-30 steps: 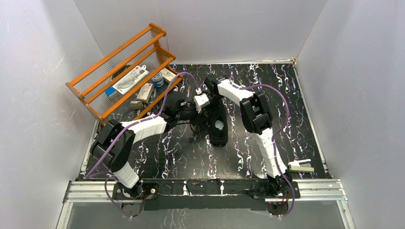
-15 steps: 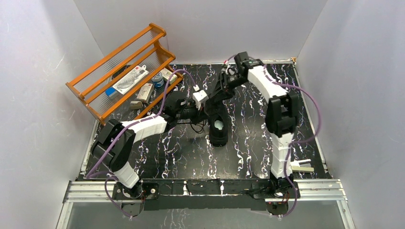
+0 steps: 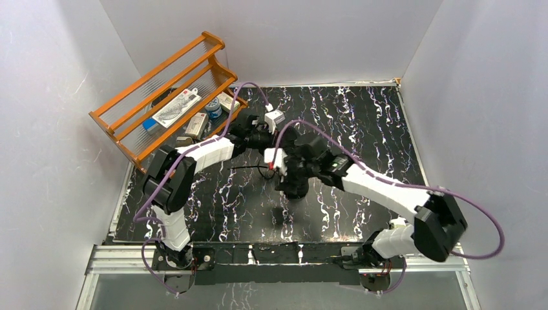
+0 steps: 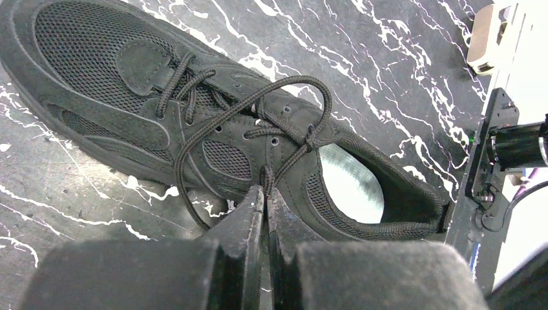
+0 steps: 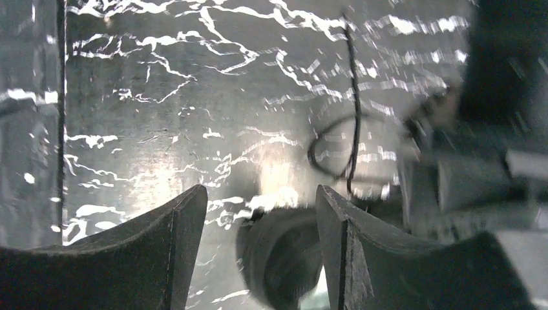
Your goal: Tie the shoes
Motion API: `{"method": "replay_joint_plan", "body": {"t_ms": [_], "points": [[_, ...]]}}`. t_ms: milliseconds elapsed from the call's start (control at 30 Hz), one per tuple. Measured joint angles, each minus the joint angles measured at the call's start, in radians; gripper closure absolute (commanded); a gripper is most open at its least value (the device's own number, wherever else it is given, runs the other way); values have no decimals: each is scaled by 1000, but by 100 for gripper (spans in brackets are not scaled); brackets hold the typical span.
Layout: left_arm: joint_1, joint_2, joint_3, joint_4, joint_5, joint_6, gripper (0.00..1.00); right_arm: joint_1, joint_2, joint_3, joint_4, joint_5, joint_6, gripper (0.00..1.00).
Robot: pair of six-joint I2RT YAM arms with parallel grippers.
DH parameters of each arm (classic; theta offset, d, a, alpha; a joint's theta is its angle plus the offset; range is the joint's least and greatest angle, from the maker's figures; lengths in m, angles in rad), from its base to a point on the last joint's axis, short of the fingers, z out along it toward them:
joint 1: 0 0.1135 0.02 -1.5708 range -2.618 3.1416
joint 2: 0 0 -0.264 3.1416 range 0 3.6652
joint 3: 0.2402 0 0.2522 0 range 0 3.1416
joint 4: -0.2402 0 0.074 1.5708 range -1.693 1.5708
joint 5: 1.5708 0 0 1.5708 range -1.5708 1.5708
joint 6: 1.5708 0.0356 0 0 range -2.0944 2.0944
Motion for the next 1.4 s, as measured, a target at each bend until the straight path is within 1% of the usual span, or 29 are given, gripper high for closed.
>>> {"method": "replay_joint_plan", "body": {"t_ms": [33,100,167,200,233,300,433,600,733,900,967,1033,1067,1167,1200,1233,1300,1400], "points": [[3,5,10,-17,8,6,100,34,24,10,3,-3,-95,30],[14,30,48,-64,35,34,100,111,177,63,-2,-3,-372,33],[27,59,81,-109,61,63,100,127,247,79,-12,19,-473,35],[37,80,109,-142,76,90,100,134,306,106,-5,41,-514,38],[43,104,137,-175,87,123,100,139,373,132,15,73,-548,39],[50,119,152,-203,95,146,100,142,408,145,20,99,-563,42],[60,139,172,-241,108,179,100,145,505,186,51,218,-599,45],[62,141,187,-259,121,195,100,145,562,235,36,335,-652,46],[62,141,196,-259,126,200,100,144,568,247,18,378,-688,49],[66,141,197,-256,129,201,100,145,591,274,-24,385,-723,54],[68,141,197,-253,129,199,100,146,598,284,-34,383,-734,59],[68,141,197,-249,130,196,100,146,614,304,-46,372,-751,69],[69,141,197,-248,131,195,100,146,621,311,-50,367,-759,73],[71,141,197,-246,132,192,100,146,633,320,-59,356,-772,74],[72,141,197,-246,132,190,100,146,634,320,-60,355,-773,76],[72,141,197,-245,132,187,100,146,634,320,-62,352,-776,81],[73,141,197,-242,133,185,100,146,634,320,-66,342,-779,100],[74,141,197,-233,133,179,100,144,634,321,-70,329,-781,100]]}}
